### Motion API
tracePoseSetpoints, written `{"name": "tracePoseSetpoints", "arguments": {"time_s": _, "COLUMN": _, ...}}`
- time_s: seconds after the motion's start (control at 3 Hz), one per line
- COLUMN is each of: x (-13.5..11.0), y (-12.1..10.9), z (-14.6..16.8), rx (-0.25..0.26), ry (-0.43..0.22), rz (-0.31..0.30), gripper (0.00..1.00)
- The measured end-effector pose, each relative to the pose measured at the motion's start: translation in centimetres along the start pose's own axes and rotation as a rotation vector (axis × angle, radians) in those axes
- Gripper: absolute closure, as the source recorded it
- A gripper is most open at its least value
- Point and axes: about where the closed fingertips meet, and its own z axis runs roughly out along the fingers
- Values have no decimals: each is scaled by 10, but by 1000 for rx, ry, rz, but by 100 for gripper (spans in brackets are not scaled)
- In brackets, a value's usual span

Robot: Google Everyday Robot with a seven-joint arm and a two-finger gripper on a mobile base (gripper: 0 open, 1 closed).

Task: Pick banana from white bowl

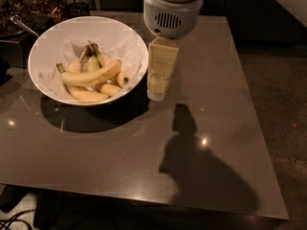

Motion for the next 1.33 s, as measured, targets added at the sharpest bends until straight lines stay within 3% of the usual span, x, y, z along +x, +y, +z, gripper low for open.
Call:
{"name": "tracePoseSetpoints", "arguments": {"time_s": 0.33, "x": -43, "y": -1, "z": -5, "rx": 20, "ry": -15, "rz": -105, "gripper": 0}}
{"name": "tracePoseSetpoints", "arguments": {"time_s": 0.67, "x": -81, "y": -2, "z": 4, "rx": -2, "ry": -19, "rz": -190, "gripper": 0}}
{"name": "tracePoseSetpoints", "arguments": {"time_s": 1.33, "x": -134, "y": -24, "z": 39, "rx": -43, "ry": -25, "rz": -263, "gripper": 0}}
